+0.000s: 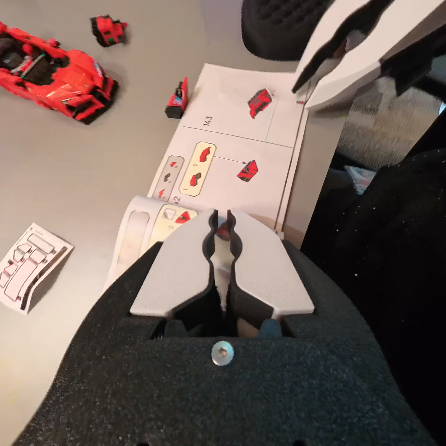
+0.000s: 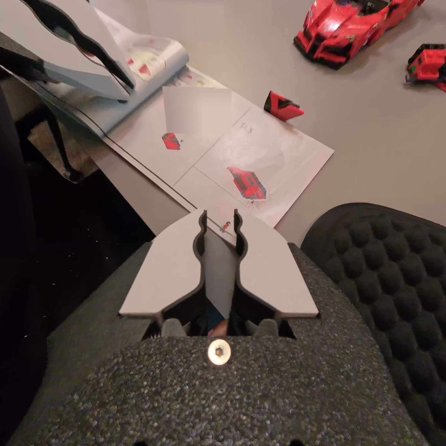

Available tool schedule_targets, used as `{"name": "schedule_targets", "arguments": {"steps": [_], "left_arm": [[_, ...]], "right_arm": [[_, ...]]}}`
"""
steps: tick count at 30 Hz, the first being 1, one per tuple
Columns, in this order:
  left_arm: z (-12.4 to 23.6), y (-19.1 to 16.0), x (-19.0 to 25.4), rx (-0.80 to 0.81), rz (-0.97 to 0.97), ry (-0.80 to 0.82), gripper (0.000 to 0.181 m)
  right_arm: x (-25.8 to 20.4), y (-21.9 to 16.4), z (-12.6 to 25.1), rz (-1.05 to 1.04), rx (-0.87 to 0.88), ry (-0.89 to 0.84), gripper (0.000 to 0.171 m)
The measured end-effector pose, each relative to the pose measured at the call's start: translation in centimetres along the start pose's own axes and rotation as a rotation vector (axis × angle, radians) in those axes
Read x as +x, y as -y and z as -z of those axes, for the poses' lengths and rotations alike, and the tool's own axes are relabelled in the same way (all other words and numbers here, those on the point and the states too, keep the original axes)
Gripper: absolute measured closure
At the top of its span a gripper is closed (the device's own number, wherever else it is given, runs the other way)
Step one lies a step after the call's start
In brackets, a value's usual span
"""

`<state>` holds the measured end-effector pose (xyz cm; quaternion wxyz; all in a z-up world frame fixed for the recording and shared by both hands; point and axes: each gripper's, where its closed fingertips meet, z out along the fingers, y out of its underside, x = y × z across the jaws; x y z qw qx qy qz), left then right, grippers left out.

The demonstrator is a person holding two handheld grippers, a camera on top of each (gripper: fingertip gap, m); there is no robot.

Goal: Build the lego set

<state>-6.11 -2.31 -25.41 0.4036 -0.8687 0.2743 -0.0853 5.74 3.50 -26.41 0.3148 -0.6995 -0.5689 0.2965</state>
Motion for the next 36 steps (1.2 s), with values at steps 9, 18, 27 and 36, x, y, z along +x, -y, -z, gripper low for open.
{"name": "schedule_targets", "arguments": {"steps": [9,18,27,36], "left_arm": [[1.3,0.3,-0.8,0.075,0.023,0.014,0.174],[-0.8,0.6,0.0,0.001,-0.086,0.072,0.176],[-1.3,-0.6,0.0,-0.047,-0.040,0.021,0.179],[-1.4,-0.8,-0.1,-0.048,-0.040,0.010,0.180]], "right_arm": [[0.7,1.4,0.7,0.002,-0.042,0.047,0.146],[-1.1,0.6,-2.5,0.122,-0.167,0.067,0.147],[-1.5,0.4,-2.2,0.060,-0.100,0.082,0.142],[1.2,-0.3,0.2,0.030,-0.132,-0.014,0.145]]}}
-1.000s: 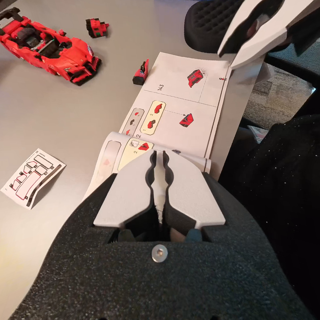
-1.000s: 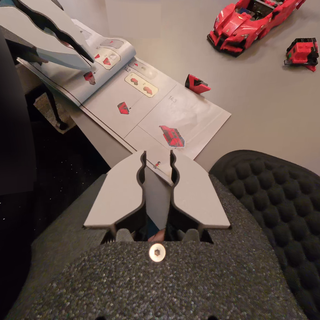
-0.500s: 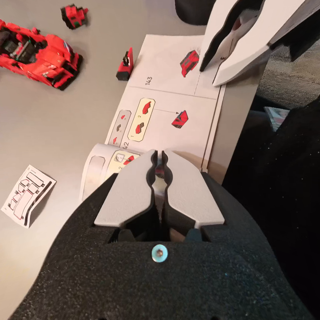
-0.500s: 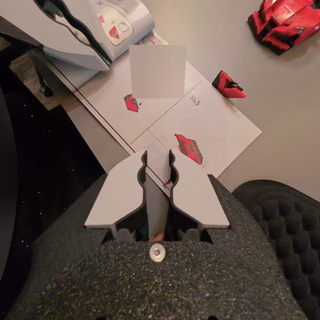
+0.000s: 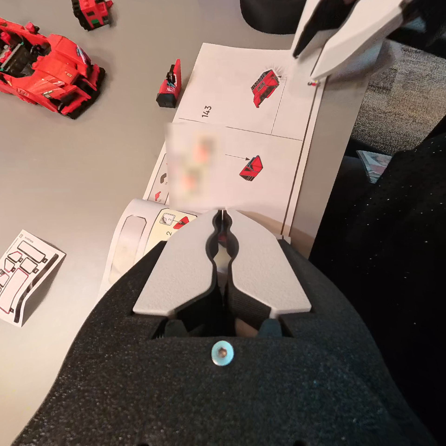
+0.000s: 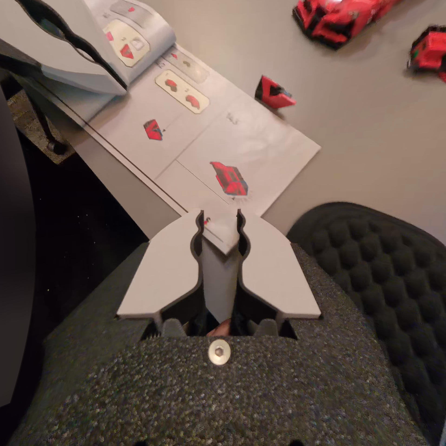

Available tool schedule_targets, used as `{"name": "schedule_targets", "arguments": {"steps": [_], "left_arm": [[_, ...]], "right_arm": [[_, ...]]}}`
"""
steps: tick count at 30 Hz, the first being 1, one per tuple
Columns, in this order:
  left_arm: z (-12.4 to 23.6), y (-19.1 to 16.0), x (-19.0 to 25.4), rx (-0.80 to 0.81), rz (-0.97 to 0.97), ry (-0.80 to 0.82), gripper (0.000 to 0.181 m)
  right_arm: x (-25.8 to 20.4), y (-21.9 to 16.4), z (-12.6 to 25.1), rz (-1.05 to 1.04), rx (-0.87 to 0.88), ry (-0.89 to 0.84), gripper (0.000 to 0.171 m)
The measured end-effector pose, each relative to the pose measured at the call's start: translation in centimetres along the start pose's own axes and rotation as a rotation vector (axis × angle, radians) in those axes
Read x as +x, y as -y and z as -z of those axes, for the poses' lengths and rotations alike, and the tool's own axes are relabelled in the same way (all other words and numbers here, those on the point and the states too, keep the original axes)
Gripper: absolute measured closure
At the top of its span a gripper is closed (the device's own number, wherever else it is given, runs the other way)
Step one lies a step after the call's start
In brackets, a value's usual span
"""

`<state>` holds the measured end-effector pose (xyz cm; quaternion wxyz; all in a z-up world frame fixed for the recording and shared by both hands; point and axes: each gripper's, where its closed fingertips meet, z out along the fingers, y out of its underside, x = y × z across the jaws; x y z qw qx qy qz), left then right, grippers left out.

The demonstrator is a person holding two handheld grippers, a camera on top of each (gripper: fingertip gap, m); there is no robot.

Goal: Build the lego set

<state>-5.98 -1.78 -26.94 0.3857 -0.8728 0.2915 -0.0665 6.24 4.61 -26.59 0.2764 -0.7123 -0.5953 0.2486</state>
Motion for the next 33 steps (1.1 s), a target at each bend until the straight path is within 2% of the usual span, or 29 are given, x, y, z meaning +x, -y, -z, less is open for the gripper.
{"name": "schedule_targets", "arguments": {"steps": [3,23,26,29,31,33], "left_arm": [[0.0,0.0,0.0,0.001,0.004,-0.006,0.180],[0.0,-0.2,0.0,-0.001,0.010,-0.009,0.180],[0.0,-0.2,0.2,-0.001,0.009,-0.014,0.177],[0.1,0.0,0.3,0.015,0.024,-0.031,0.174],[0.3,0.3,0.3,0.039,0.045,-0.042,0.171],[0.6,0.5,0.0,0.071,0.074,-0.036,0.167]], "right_arm": [[0.4,-1.5,0.0,0.007,-0.075,-0.012,0.143],[0.2,-1.3,-0.1,-0.005,-0.062,-0.031,0.144],[0.0,-1.3,0.0,0.006,-0.099,0.008,0.141],[0.9,1.8,0.6,0.017,-0.010,0.056,0.130],[3.9,5.4,1.2,0.018,0.106,0.000,0.125],[7.8,7.9,0.8,0.014,0.127,-0.057,0.120]]}}
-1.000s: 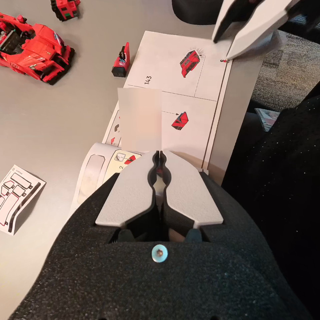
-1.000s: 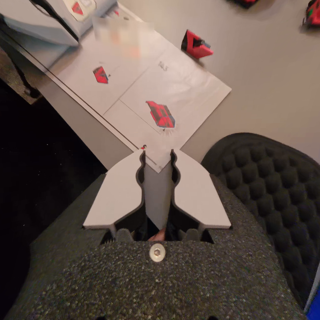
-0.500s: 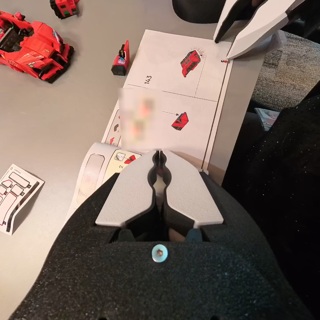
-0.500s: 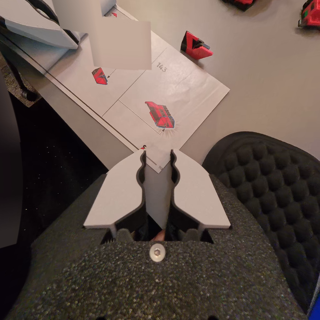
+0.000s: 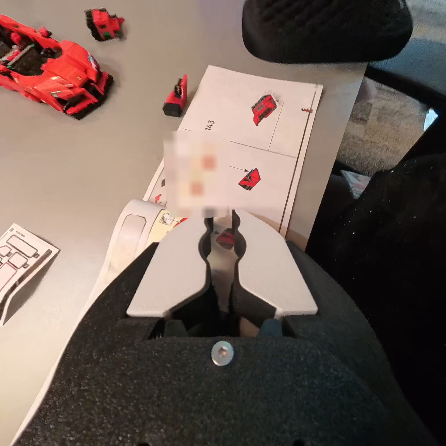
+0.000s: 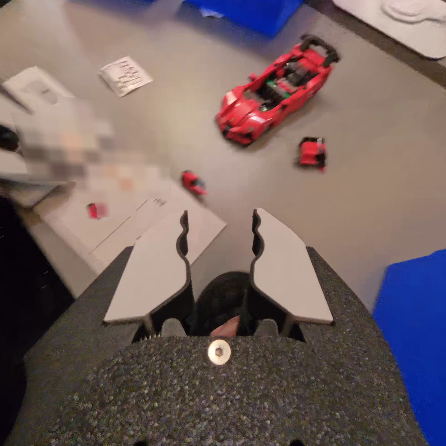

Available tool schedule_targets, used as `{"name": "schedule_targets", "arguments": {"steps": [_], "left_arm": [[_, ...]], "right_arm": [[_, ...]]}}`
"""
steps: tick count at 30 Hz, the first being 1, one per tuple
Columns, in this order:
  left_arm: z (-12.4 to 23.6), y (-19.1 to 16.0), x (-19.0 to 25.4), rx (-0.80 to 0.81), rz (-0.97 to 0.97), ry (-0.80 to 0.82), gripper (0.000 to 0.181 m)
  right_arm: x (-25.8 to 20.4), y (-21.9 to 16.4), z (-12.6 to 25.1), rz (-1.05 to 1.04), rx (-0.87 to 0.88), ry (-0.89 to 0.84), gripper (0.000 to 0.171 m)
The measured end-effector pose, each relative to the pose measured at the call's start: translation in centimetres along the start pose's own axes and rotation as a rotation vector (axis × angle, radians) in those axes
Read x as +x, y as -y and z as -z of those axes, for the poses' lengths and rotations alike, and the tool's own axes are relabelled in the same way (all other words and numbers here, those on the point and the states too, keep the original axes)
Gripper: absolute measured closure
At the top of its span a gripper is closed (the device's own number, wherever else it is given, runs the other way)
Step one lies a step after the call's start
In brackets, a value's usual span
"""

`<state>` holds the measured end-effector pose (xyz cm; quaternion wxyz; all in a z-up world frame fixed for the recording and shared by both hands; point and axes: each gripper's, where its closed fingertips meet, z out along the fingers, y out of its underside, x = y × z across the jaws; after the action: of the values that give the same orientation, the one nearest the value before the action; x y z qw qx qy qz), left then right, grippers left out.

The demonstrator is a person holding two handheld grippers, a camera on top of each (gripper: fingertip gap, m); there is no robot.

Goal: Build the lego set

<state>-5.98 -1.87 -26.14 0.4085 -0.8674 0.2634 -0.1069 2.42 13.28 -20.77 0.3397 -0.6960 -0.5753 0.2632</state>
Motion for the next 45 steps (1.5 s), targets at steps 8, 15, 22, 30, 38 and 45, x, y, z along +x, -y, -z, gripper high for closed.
{"name": "schedule_targets", "arguments": {"steps": [8,15,22,30,38,45], "left_arm": [[2.5,1.4,-1.8,0.162,0.086,0.018,0.166],[3.7,0.9,-3.2,0.187,0.113,0.038,0.166],[5.1,2.4,-3.5,0.336,0.144,0.020,0.164],[8.0,7.9,-1.3,0.718,0.354,-0.253,0.154],[10.7,13.2,3.1,0.970,0.572,-0.798,0.143],[10.7,13.1,6.4,0.880,0.691,-1.084,0.135]], "right_arm": [[9.2,2.6,-10.0,0.003,-0.179,0.022,0.124],[11.2,1.3,-12.9,0.027,-0.314,0.018,0.137],[6.7,7.4,-7.8,-0.181,0.098,0.309,0.138],[-3.2,14.0,7.0,-0.761,0.795,1.282,0.138],[-12.4,12.7,10.4,-0.830,0.936,1.639,0.138],[-17.5,11.8,11.2,-0.175,1.044,1.253,0.138]]}}
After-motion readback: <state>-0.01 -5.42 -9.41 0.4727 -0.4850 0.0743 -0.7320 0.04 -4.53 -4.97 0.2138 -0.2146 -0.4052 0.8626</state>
